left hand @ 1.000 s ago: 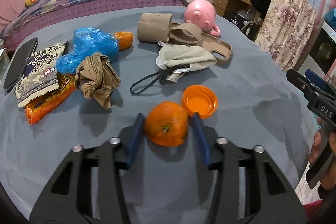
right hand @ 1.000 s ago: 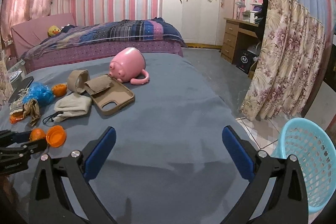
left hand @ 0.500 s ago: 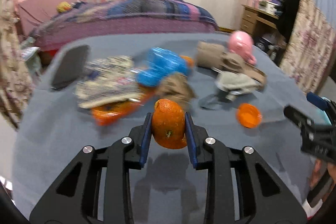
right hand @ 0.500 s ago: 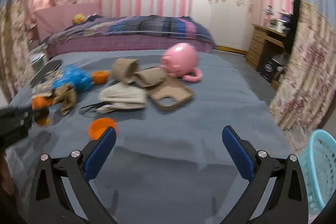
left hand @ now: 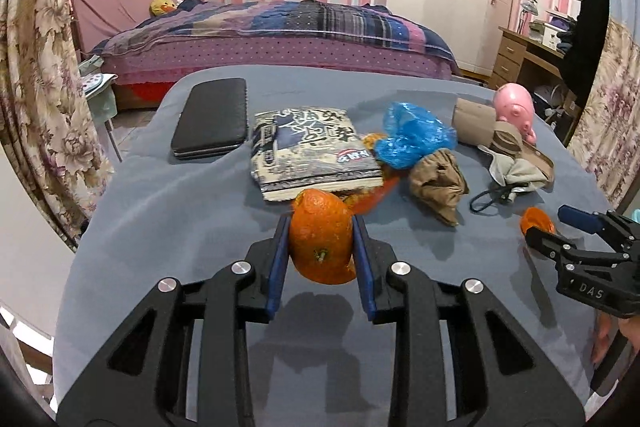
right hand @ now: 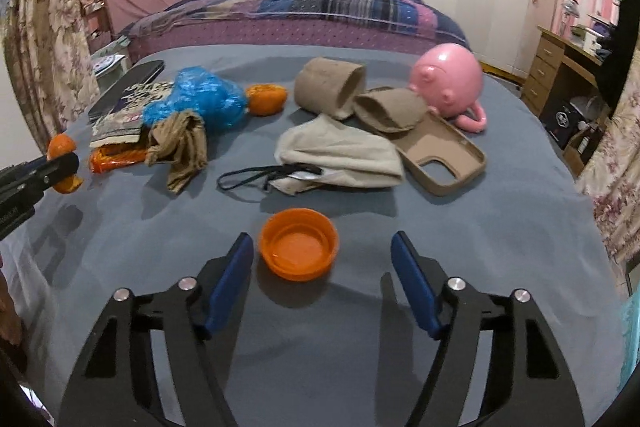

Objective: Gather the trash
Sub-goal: 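Grasp the orange peel with the left tool while the right tool grasps the orange cup, then carry the peel and cup over the blue basket and open both tools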

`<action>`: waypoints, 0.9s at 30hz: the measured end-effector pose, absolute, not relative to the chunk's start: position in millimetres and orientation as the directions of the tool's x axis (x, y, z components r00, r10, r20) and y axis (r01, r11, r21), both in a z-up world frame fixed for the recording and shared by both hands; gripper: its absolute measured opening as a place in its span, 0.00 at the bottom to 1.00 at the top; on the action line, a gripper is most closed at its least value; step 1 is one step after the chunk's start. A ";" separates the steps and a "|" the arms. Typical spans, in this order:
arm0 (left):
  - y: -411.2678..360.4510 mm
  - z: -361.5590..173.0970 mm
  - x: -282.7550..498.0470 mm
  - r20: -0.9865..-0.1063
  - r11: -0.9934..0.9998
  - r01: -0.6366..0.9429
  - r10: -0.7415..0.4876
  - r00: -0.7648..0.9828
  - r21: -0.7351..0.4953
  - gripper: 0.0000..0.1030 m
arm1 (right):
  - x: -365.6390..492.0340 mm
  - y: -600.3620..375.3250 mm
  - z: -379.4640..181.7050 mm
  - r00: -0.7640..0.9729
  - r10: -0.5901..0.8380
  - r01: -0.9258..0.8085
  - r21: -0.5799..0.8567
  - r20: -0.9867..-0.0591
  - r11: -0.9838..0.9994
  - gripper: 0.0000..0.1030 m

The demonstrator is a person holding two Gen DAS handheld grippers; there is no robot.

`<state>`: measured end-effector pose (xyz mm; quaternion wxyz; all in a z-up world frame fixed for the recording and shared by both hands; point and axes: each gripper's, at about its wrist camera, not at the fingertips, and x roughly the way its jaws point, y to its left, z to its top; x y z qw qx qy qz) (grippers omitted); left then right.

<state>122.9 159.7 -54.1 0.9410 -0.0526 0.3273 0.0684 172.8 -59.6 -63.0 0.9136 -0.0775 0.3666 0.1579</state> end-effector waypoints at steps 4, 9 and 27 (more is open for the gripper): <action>159.6 -52.3 121.9 -0.621 0.984 -0.172 0.107 0.776 -0.046 0.28 | 175.0 -53.0 -65.8 0.662 0.253 -0.380 -0.025 -0.706 0.925 0.39; 152.3 -48.2 121.6 -0.618 0.984 -0.168 0.097 0.781 -0.057 0.28 | 165.4 -71.4 -53.2 0.692 0.276 -0.367 0.004 -0.667 0.930 0.39; 56.9 -16.0 126.2 -0.567 0.995 -0.033 -0.026 0.823 -0.092 0.28 | 124.1 -222.9 5.3 0.836 0.104 -0.138 -0.023 -0.539 0.990 0.39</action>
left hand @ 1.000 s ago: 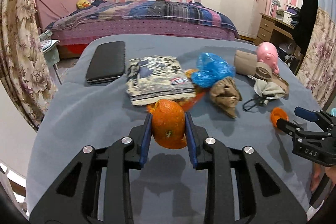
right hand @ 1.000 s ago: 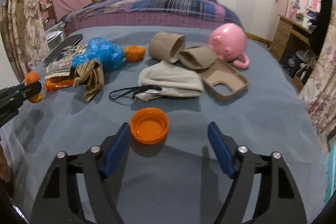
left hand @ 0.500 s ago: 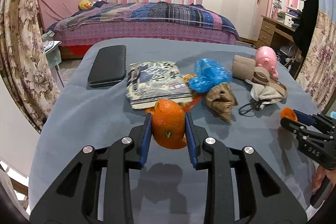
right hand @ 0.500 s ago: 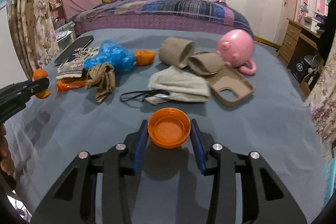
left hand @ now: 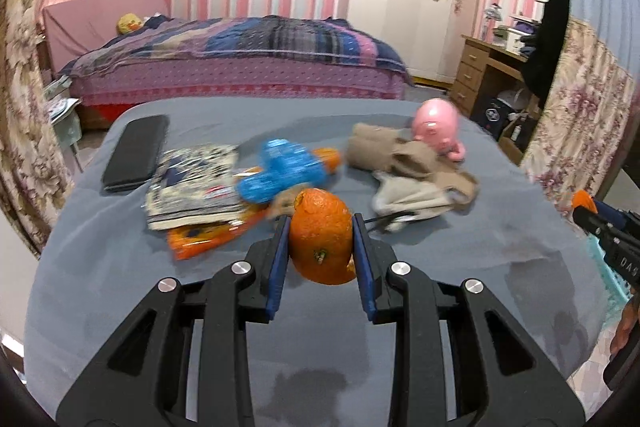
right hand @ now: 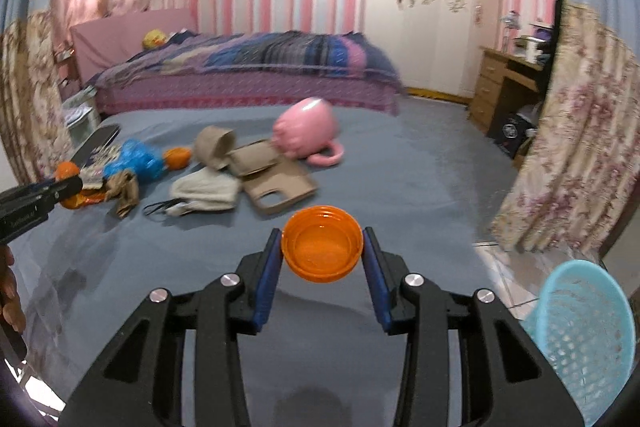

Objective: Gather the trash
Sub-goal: 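Carry the peel and cup over the blue basket and open both tools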

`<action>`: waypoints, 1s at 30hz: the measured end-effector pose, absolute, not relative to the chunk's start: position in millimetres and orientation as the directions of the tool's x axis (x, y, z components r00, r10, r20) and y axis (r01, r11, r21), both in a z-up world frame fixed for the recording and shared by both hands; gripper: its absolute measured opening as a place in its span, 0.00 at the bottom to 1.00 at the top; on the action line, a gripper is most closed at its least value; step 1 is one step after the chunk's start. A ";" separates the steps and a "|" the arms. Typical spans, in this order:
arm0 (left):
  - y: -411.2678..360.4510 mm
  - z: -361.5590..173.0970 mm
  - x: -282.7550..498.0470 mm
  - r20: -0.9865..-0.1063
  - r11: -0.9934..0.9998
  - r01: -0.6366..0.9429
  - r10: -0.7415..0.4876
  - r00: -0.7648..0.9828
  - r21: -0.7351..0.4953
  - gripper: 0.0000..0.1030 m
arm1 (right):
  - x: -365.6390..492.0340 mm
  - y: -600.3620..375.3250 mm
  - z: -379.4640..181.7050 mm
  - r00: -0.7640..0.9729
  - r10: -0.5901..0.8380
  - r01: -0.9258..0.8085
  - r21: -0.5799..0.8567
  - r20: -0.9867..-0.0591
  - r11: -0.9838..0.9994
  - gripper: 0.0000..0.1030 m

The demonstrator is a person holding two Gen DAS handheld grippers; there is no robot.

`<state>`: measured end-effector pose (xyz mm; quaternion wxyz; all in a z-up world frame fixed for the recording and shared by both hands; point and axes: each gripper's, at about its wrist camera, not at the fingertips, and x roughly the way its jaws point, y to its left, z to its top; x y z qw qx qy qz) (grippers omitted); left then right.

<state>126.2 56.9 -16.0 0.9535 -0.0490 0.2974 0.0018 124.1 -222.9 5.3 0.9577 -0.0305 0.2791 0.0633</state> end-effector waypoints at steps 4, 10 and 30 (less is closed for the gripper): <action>24.6 -6.5 128.9 -0.557 0.996 0.014 -0.062 0.828 -0.090 0.28 | 116.0 -260.1 17.1 0.855 0.051 -0.071 -0.020 -0.517 0.997 0.39; -31.5 8.0 129.7 -0.540 0.991 0.108 -0.134 0.831 -0.080 0.28 | 99.9 -317.1 25.6 0.868 -0.027 0.023 -0.014 -0.496 1.000 0.39; -225.9 15.3 135.1 -0.534 0.895 0.442 -0.403 0.743 -0.061 0.28 | 33.5 -487.6 10.9 0.808 -0.310 0.339 -0.034 -0.500 0.940 0.39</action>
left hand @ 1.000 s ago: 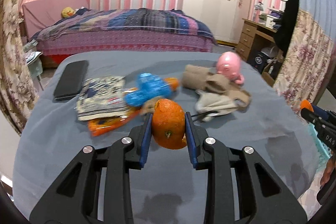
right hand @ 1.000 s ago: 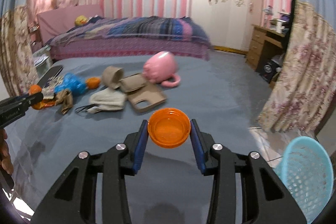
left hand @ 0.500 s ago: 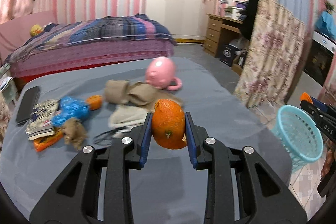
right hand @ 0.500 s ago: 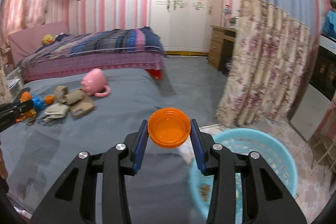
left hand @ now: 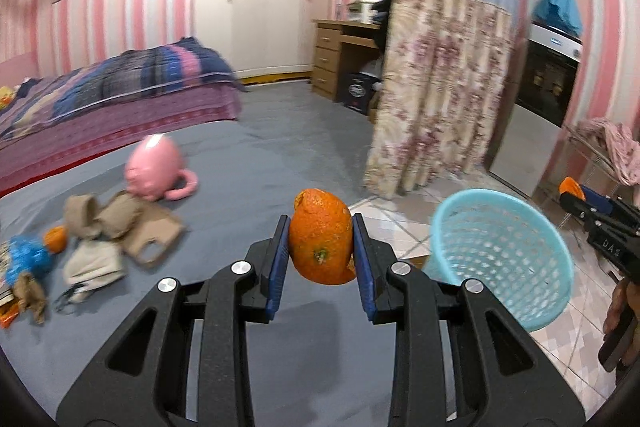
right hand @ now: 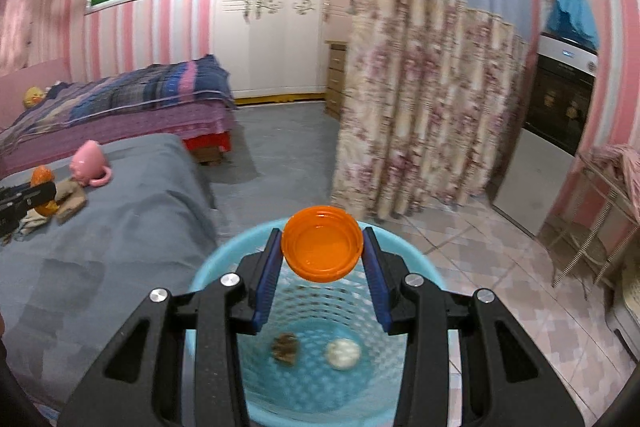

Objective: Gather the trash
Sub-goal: 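Carry the peel and cup over the blue basket and open both tools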

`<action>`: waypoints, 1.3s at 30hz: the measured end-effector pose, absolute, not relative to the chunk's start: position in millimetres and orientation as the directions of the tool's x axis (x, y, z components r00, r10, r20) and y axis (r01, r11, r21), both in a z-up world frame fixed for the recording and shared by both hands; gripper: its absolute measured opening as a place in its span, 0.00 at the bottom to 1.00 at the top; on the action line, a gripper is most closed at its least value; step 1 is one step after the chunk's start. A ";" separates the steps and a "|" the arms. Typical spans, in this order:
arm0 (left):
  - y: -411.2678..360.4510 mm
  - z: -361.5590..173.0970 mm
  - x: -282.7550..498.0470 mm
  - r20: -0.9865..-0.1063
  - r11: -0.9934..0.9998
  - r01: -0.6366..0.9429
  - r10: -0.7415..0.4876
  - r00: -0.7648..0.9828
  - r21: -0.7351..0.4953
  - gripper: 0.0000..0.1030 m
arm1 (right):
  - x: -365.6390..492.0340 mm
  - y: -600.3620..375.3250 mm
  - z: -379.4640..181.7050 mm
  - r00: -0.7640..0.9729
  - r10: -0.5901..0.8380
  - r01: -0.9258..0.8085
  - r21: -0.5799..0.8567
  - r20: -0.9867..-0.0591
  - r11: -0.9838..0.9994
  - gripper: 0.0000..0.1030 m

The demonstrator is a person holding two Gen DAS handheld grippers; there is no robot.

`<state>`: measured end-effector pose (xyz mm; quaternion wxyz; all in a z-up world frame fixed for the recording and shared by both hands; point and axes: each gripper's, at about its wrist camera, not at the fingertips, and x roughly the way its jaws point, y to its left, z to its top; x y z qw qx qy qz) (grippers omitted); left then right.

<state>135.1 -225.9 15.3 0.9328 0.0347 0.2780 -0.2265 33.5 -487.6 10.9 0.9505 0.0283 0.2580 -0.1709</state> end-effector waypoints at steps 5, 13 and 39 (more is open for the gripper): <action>-277.5 1.0 132.4 -0.549 0.846 0.528 -0.478 0.686 -0.077 0.28 | 18.6 -512.9 -3.0 0.782 -0.351 0.397 -0.022 -0.515 0.918 0.39; -338.5 -27.5 123.3 -0.580 0.775 0.627 -0.547 0.603 -0.078 0.28 | 8.8 -536.5 -29.7 0.760 -0.358 0.437 0.019 -0.542 0.899 0.39; -342.3 -19.5 147.3 -0.559 0.805 0.593 -0.486 0.672 0.013 0.87 | 22.7 -524.1 -51.9 0.760 -0.324 0.424 0.053 -0.563 0.904 0.39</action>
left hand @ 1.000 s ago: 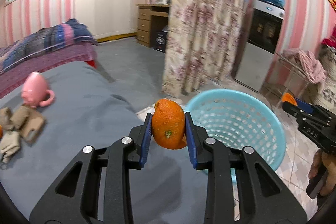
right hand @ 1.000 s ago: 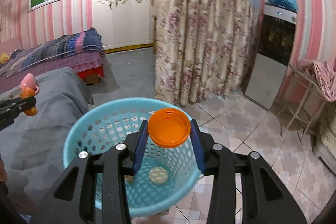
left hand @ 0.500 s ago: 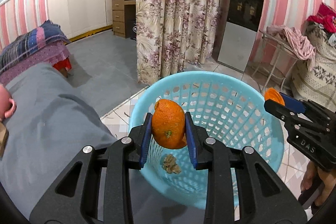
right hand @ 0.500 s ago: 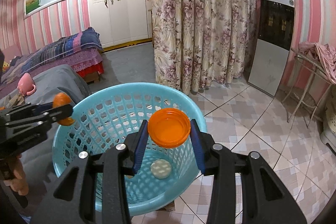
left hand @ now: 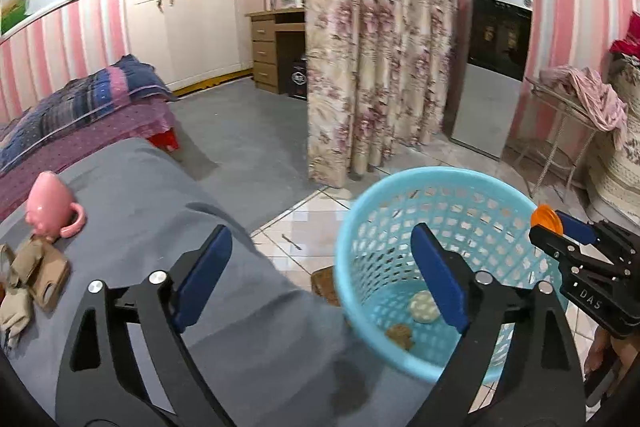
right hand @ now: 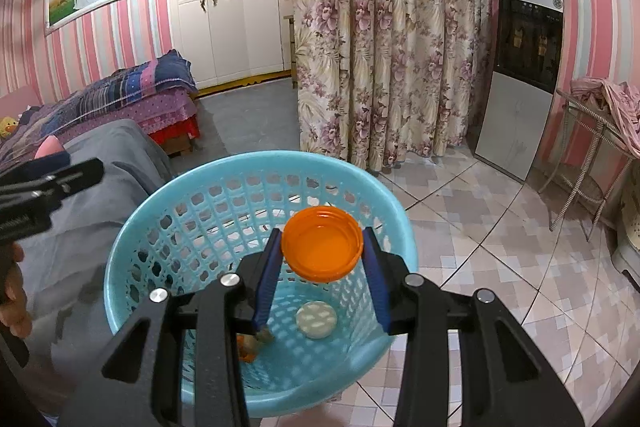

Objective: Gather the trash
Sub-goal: 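Carry the peel and cup over the blue basket and open both tools, then move both tools back over the table toward the remaining trash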

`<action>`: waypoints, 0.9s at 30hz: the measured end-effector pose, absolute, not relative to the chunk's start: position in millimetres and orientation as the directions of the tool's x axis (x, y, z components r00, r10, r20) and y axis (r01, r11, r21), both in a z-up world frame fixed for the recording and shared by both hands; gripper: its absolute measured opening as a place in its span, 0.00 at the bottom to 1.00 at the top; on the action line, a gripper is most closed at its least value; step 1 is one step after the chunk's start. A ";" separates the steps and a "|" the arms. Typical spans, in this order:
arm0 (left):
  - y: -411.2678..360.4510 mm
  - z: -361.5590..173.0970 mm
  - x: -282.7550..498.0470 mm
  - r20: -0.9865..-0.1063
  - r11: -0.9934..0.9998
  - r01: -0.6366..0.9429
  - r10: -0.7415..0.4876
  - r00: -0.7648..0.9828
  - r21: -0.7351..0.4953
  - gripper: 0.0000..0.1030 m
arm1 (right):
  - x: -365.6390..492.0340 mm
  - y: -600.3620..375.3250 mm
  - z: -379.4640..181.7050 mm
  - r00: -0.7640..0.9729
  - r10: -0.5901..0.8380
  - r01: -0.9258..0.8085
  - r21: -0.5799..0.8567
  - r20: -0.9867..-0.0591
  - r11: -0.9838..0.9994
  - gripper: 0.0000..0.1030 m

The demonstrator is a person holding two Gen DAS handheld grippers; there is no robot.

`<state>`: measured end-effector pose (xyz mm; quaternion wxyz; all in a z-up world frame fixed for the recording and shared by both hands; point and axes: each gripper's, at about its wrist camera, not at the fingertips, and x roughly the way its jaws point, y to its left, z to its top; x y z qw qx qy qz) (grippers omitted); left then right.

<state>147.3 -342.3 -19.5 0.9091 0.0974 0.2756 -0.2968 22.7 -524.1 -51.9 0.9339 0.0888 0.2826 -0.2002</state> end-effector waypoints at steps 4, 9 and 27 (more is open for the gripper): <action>-329.1 -14.9 145.0 -0.552 0.817 0.577 -0.475 0.685 0.013 0.87 | 29.3 -516.3 -50.2 0.765 -0.327 0.428 0.058 -0.555 0.902 0.39; -307.7 -4.6 139.8 -0.534 0.833 0.554 -0.473 0.701 -0.010 0.91 | 43.1 -508.4 -46.2 0.766 -0.341 0.435 0.048 -0.545 0.899 0.40; -159.5 23.3 144.2 -0.508 0.960 0.281 -0.240 0.827 0.005 0.94 | 65.8 -444.0 -22.2 0.786 -0.355 0.428 0.031 -0.506 0.903 0.96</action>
